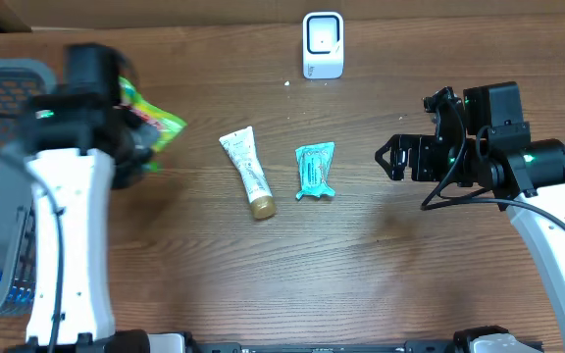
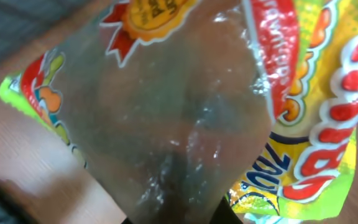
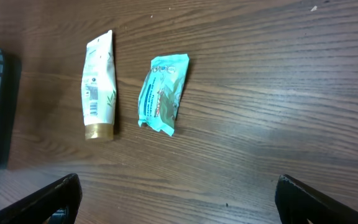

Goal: Scan the item barcode
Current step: 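Place the Haribo bag on the table left of the tube, then reach the left gripper into the basket and grasp the blue snack bar, then carry the blue bar over and drop it right of the green pack, then lower the right gripper onto the blue bar and grasp it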

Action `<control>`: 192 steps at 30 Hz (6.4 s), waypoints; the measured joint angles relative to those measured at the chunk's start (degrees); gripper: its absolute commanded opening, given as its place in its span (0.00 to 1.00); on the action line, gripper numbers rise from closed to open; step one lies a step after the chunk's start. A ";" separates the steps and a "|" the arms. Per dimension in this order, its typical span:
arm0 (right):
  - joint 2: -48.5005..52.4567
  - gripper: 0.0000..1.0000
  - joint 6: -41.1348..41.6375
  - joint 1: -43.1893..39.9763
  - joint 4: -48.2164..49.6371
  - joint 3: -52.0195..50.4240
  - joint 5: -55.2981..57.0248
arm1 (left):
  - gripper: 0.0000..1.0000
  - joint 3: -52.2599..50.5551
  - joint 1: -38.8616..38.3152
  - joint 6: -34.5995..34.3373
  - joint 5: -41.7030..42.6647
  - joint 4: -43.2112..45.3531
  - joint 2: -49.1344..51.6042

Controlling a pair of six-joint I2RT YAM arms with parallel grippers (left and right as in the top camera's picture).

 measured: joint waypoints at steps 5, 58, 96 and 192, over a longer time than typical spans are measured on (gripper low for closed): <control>0.00 1.00 -0.02 0.00 -0.37 0.00 -0.04 | 0.04 -18.21 -9.81 -8.28 -1.14 16.46 0.17; 0.11 1.00 0.02 0.00 -3.15 0.00 -0.13 | 1.00 -14.43 54.34 25.00 -0.20 21.57 -3.78; 0.11 1.00 0.00 0.00 -2.25 0.00 -0.15 | 0.04 -26.32 58.07 29.33 -7.61 39.34 18.36; 33.53 0.70 20.72 0.44 18.40 1.11 5.84 | 1.00 52.24 -17.57 31.50 -5.73 -7.28 34.05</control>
